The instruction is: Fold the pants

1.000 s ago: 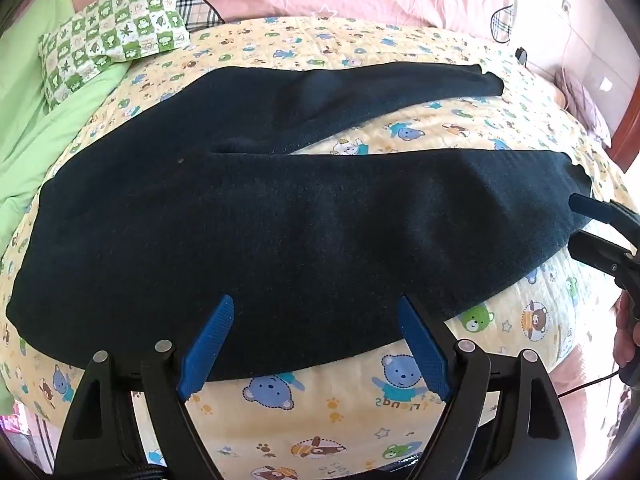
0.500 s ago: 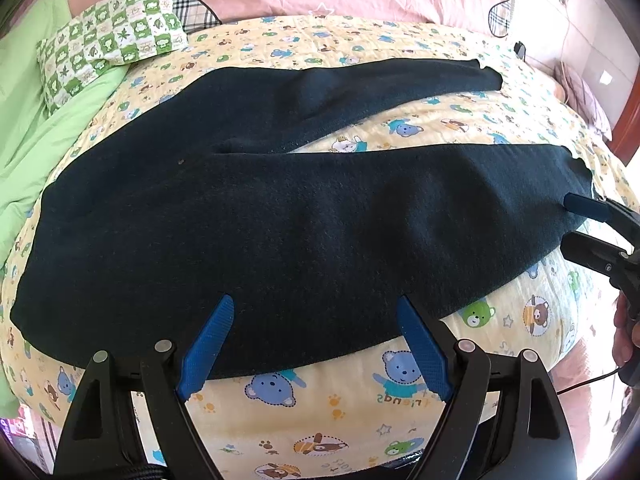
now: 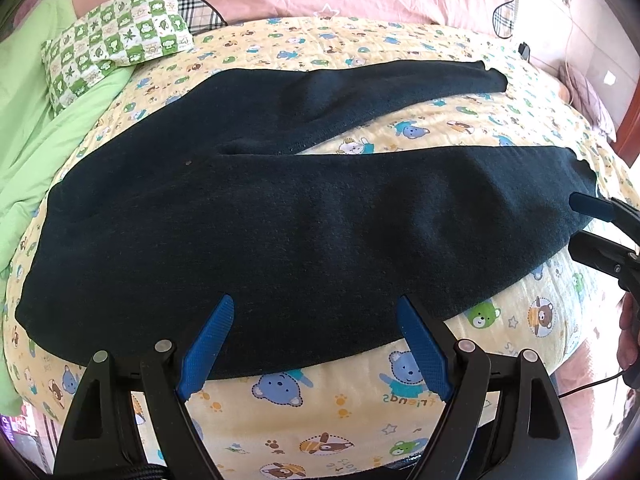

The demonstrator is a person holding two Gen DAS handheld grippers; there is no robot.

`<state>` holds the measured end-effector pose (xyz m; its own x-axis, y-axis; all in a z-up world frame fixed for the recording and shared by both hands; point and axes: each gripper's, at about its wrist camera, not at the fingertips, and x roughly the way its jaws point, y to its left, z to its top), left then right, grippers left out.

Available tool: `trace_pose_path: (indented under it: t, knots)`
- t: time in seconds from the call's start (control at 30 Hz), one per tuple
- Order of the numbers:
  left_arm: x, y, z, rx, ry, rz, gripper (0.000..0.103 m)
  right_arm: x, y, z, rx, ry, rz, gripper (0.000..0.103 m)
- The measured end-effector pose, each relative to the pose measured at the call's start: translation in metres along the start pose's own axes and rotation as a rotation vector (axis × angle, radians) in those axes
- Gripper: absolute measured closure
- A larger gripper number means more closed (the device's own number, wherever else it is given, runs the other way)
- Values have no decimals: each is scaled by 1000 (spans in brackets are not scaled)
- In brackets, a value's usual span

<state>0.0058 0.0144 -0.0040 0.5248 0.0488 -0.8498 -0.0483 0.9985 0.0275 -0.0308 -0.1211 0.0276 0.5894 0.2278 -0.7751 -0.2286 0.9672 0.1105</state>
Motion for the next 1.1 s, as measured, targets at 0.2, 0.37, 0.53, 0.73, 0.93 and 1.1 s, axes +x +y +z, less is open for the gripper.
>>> trace_pose_path:
  t: [0.2, 0.37, 0.53, 0.73, 0.93, 1.1]
  knots:
    - [1, 3, 1, -6, 1, -6, 19, 0, 3, 3, -7, -6, -2, 0]
    - [3, 3, 0, -10, 5, -11, 19, 1, 3, 3, -6, -5, -1, 0]
    - [5, 2, 0, -11, 8, -17, 19, 2, 3, 3, -6, -4, -2, 0]
    - [5, 4, 2, -14, 4, -30, 19, 3, 4, 3, -6, -2, 0, 0]
    - [9, 8, 5, -24, 10, -46, 19, 5, 5, 5, -5, -3, 0, 0]
    - [11, 9, 9, -30, 17, -56, 19, 4, 4, 8, -5, -1, 3, 0]
